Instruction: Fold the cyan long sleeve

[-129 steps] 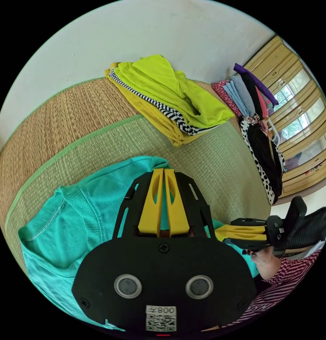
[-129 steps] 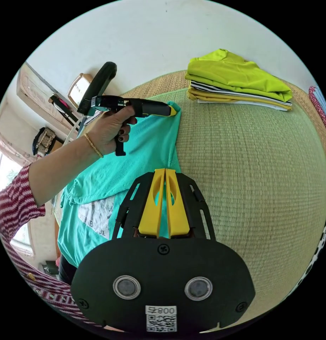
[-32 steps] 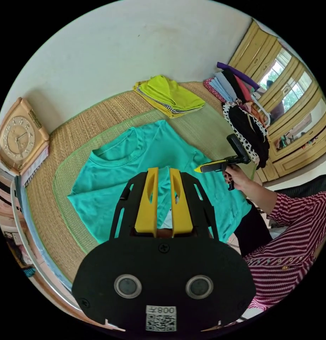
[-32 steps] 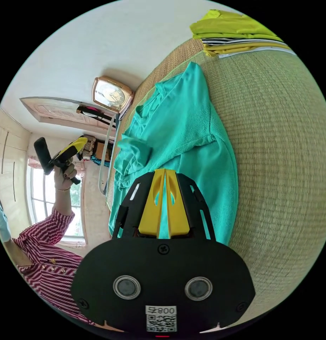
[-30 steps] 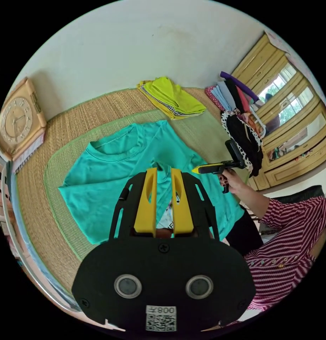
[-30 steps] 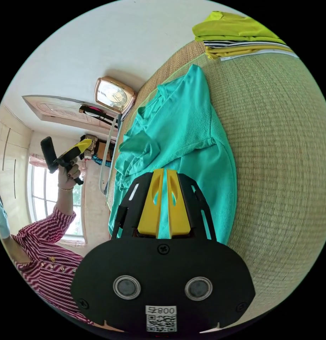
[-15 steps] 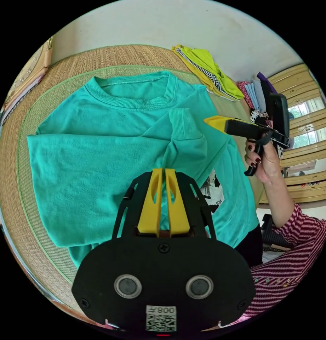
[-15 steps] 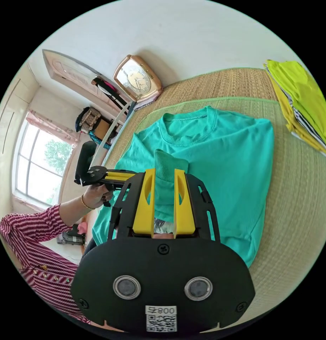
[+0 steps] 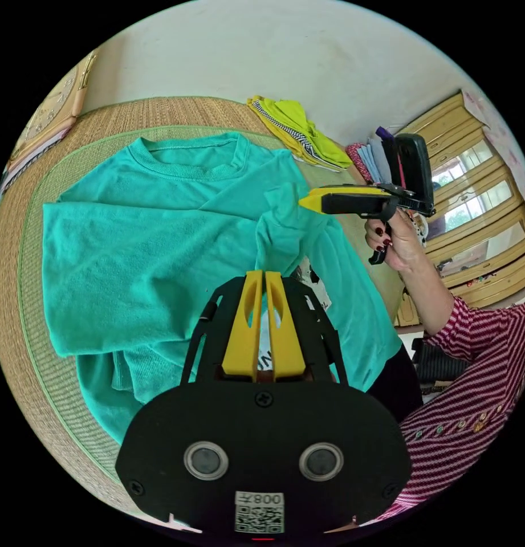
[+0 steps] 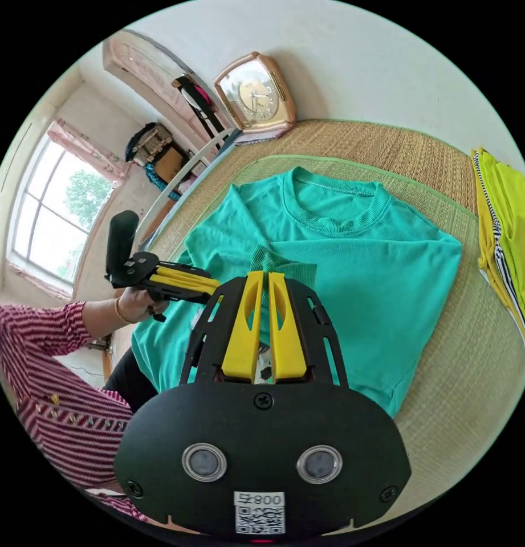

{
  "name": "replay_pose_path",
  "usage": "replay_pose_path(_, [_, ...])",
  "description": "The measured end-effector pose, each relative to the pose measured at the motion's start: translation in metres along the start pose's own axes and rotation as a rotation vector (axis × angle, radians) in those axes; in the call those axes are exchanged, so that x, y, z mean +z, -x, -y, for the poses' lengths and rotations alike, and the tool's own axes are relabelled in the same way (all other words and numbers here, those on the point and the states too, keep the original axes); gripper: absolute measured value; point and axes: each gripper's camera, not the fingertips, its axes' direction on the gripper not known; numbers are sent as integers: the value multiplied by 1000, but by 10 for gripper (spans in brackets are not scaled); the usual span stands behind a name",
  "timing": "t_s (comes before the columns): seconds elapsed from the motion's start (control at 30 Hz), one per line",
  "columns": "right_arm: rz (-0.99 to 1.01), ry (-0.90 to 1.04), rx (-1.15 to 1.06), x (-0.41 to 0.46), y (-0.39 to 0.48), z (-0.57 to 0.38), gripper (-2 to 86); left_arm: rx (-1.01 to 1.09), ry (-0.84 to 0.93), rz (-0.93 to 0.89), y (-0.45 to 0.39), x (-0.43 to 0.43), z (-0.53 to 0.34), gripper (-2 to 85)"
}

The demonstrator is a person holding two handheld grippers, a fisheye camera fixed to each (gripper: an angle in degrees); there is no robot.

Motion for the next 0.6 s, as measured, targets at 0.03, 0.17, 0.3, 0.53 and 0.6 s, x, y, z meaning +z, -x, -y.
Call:
replay_pose_path(0.03, [21, -14, -5, -11, 3, -24, 29, 22, 12, -5, -1, -1, -8, 12])
replay_pose_path(0.17, [31, 43, 83, -20, -4, -89, 45, 51, 85, -6, 2, 3, -29, 23])
replay_pose_path(0.3, [89, -21, 237, -35, -32, -113, 80, 36, 74, -29, 9, -4, -35, 33])
replay_pose_path(0.53, [22, 44, 304, -1, -48, -70, 108, 13, 58, -26, 22, -7, -25, 44])
replay_pose_path(0.6, [38, 90, 306, 14, -47, -64, 96, -1, 67, -33, 26, -4, -25, 43])
